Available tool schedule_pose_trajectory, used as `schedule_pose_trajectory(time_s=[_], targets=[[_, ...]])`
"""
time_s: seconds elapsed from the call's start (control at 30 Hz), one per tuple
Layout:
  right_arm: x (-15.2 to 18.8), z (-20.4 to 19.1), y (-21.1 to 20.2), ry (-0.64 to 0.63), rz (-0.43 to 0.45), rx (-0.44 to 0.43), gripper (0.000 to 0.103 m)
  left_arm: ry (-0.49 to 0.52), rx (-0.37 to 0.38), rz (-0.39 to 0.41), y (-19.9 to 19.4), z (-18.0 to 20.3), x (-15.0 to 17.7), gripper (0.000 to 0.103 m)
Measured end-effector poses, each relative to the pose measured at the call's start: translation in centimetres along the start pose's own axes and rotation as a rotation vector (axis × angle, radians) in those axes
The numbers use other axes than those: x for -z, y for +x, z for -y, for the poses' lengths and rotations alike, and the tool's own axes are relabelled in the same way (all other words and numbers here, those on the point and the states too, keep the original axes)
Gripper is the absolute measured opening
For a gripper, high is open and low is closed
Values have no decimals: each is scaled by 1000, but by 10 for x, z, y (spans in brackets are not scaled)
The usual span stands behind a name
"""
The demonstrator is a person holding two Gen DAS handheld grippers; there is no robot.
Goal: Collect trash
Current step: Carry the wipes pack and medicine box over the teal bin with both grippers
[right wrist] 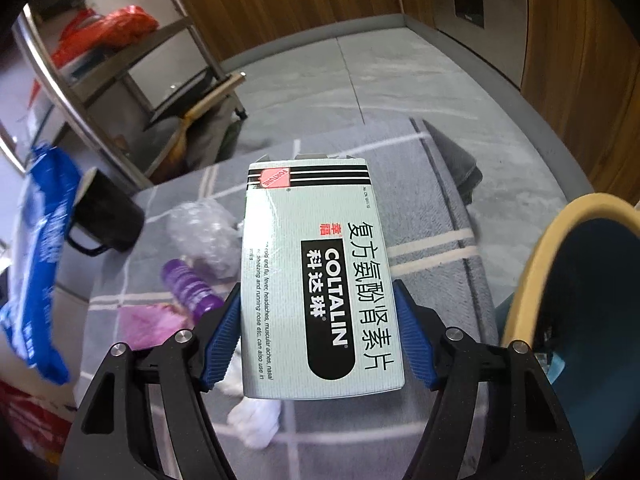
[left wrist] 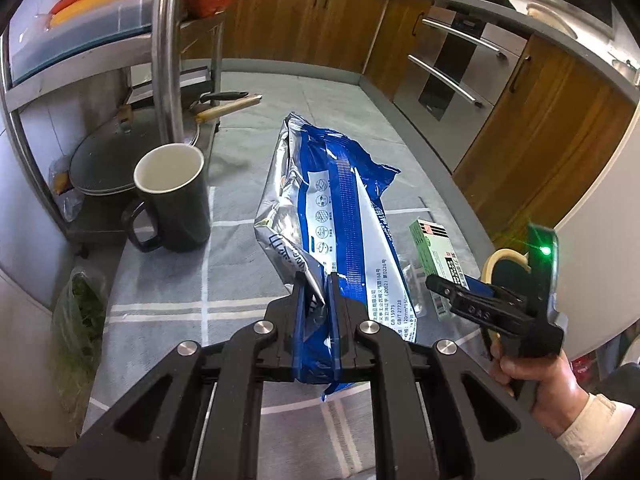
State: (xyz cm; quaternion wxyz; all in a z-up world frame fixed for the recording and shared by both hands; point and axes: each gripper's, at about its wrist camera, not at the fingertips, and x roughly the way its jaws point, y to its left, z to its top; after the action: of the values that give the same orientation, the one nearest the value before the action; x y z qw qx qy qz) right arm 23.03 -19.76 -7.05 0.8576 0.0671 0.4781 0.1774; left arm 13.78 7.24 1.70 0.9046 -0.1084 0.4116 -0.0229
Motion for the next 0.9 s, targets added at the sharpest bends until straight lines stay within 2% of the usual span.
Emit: schedule_pose_trajectory(time_s=[0.47,0.9], targets=[[31,19,-112,-20,113,-27,72,55,67,29,-10,50,-9,9],[58,64,-174,46,215,11,72,114,146,10,-8,103,-1,9]])
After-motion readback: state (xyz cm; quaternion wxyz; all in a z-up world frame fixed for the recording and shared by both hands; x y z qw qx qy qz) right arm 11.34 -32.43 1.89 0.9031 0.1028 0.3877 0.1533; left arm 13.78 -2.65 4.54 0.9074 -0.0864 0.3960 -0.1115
